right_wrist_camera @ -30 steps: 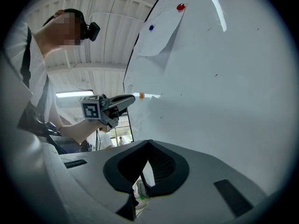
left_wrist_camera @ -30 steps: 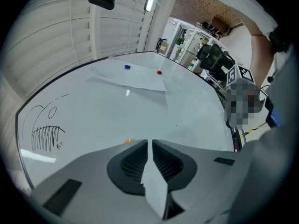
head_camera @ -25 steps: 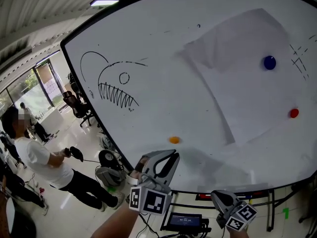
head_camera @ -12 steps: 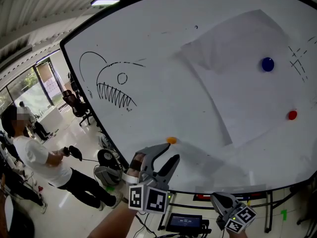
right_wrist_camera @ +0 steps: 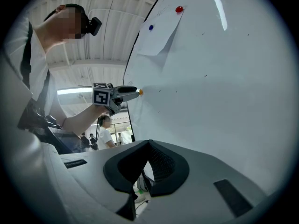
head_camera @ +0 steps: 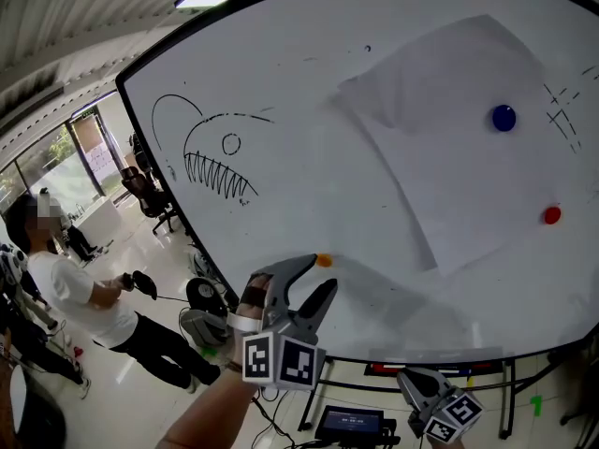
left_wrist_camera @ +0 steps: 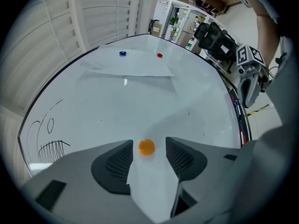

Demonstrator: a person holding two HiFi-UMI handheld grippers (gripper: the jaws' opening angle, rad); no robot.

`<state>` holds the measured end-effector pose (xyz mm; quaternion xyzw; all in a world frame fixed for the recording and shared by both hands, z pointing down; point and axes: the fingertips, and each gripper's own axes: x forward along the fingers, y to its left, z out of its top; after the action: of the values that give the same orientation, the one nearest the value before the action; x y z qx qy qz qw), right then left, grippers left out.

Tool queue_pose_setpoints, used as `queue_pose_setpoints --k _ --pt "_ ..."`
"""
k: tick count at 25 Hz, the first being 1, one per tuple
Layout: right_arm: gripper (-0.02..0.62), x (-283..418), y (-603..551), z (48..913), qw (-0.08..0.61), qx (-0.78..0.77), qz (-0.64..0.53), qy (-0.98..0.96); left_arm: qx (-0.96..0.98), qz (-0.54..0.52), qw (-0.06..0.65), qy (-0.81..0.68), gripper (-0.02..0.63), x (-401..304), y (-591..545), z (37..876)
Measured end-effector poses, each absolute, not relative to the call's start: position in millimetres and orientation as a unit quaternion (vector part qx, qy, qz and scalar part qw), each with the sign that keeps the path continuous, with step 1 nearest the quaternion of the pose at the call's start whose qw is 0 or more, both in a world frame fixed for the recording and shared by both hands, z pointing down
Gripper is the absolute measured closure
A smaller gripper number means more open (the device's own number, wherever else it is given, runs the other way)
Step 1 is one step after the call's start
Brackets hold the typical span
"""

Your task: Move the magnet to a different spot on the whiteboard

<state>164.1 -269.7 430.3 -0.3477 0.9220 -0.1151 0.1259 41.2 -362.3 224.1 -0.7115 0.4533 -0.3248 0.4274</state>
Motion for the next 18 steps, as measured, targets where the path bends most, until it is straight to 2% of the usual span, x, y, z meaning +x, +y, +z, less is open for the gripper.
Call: queue_pose_setpoints --k 8,10,18 --pt "0.561 176 -262 435 0.125 -0.362 -0.116 0.916 -0.726 -0.320 0.398 0.461 0.353 48 -370 224" --pt "0.561 175 -260 435 0.127 -0.361 -0.118 0.916 -0.725 -0.320 0.398 0.462 0.389 48 -372 223" --pt "0.561 171 -254 441 0.124 -0.361 -0.122 0.916 -0.703 -0.319 0.409 0.486 0.449 44 -379 224"
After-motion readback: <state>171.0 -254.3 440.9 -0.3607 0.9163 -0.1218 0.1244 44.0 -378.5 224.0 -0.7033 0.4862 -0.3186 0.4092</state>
